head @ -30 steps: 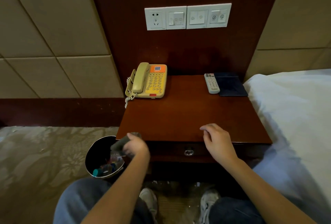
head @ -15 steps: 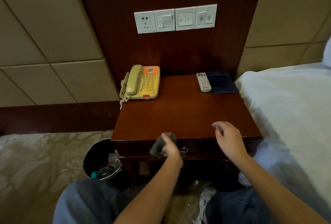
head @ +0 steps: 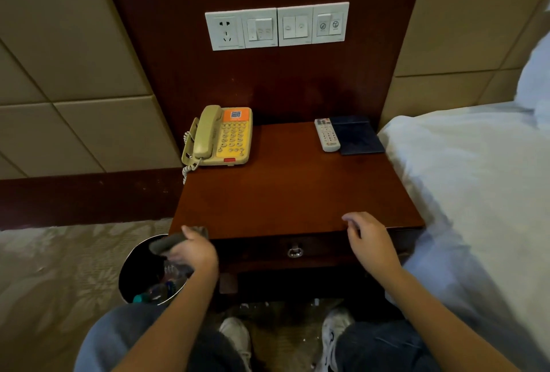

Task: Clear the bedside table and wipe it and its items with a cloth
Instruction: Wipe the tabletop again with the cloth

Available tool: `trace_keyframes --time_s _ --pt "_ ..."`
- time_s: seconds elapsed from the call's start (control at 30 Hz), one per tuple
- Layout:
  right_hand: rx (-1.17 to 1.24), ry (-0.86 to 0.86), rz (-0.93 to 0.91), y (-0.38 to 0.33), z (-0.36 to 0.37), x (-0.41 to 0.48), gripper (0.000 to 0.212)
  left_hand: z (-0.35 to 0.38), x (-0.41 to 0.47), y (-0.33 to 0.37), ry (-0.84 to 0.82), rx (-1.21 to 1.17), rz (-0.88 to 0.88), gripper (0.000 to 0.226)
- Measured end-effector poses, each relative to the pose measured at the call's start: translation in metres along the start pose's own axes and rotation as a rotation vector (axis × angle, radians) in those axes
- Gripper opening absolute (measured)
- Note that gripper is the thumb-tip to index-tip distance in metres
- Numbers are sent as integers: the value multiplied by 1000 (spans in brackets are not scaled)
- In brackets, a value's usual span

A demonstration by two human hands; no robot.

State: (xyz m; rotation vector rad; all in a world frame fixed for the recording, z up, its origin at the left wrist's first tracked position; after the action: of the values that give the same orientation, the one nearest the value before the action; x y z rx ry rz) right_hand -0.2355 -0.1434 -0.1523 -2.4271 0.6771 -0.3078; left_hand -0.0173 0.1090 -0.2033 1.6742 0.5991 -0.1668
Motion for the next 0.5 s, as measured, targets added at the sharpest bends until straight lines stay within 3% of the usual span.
trace_keyframes --time_s 0.07,0.17,0.33,0.5 --pt "-36 43 -7 4 -7 7 26 -11 3 0 -7 224 217 78" --pt "-113 124 -22 13 -23 15 25 -13 -1 -3 -35 889 673 69" --pt "-158 204 21 34 -53 21 25 30 -46 -7 -333 1520 1236 72" --pt "-101 264 87 56 -70 9 24 85 -106 -13 -556 1594 1564 78"
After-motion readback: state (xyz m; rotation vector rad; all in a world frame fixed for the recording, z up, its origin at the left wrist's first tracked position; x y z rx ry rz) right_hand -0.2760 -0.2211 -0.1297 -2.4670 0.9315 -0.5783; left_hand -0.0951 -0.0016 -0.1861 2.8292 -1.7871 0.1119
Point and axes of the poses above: each hand's wrist, its own x-axis towards the middle knuckle, its own z-axis out of the palm, y = z × x, the point moved 3 cm from there along x, towards the middle knuckle, and after that the axes turned 8 degrees about -y, right-handed, at the moved point
